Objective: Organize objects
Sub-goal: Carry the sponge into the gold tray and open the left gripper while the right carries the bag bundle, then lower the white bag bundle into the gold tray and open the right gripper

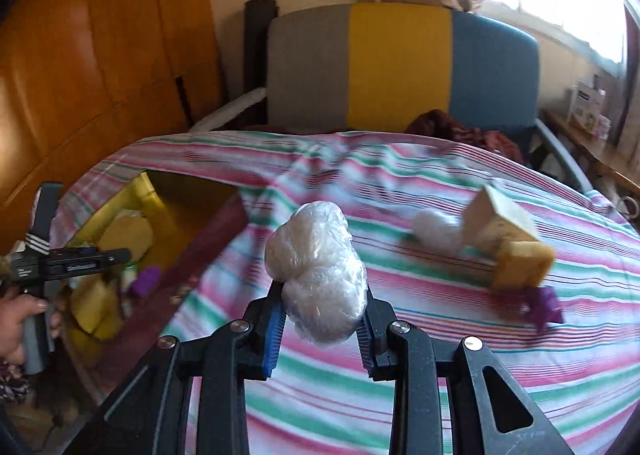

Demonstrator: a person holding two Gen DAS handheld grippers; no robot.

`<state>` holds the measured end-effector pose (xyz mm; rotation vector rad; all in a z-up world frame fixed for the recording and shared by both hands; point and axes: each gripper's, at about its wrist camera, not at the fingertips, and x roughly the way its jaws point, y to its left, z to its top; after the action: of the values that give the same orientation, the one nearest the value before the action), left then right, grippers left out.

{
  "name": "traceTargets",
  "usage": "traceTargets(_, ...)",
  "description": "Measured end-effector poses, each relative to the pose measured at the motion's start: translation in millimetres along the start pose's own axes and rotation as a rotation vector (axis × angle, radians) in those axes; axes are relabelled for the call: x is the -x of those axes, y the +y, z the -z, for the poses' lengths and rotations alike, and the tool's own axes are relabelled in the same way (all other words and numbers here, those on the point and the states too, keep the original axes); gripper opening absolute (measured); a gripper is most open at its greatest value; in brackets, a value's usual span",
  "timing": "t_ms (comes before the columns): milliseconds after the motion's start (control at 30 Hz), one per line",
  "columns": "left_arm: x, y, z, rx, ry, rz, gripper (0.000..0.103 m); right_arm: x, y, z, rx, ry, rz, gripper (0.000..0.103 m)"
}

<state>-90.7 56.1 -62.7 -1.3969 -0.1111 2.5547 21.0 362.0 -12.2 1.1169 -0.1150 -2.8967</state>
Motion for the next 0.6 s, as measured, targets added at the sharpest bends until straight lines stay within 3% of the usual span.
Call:
traceTargets(100, 17.6, 10.1, 8.2, 0.042, -0.059, 0.065, 0.058, -4.0, 19.8, -1.6, 0.005, 0.01, -0.043, 0.032)
traceTargets(367, 54.0, 14.4, 46.6, 0.047, -0.221, 0.058, 0.058, -23.0, 77.8, -3.2, 0.026, 0.041, -0.145, 0.032)
traceTargets(600, 64.9, 9.9, 55.7, 0.038, -0.241, 0.096, 0.058, -41.8, 124.0, -6.1, 0.079, 0.088, -0.189, 0.032)
